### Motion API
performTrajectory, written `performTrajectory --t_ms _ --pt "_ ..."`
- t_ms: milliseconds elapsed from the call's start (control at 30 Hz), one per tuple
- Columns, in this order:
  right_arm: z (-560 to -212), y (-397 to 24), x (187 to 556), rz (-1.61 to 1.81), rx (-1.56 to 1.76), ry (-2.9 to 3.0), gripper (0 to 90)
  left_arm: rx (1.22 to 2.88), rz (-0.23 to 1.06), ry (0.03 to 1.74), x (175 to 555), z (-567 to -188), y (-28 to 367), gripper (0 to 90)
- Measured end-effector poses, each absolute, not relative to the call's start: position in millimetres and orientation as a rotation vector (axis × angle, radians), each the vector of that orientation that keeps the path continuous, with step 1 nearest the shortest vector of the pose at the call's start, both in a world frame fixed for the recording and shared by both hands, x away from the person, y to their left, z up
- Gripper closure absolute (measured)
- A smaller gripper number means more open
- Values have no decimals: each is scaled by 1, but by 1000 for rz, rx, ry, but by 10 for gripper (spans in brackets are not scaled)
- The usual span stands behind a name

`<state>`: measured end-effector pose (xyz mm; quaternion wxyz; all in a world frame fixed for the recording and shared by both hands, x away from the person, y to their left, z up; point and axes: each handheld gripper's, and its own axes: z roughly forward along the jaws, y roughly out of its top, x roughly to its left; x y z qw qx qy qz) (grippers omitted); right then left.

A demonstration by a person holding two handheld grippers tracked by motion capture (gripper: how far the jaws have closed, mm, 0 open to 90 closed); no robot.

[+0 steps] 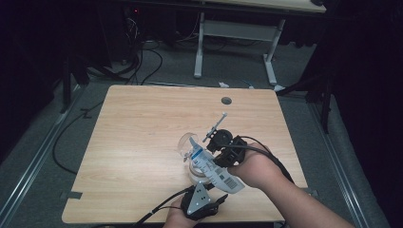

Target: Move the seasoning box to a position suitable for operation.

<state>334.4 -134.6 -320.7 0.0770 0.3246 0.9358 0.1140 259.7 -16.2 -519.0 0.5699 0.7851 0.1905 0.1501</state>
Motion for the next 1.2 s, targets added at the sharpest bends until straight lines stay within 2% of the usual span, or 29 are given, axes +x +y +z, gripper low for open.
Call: performTrajectory --t_ms 500,800,1200 --pt "-321 -136 333 353 975 2804 899 1817 348 473 257 -518 20 516" --pt "-321 -139 332 345 976 2799 899 1819 377 535 264 -520 56 519" --pt "-323 -155 333 334 1003 2787 899 1783 481 651 283 -519 109 521"
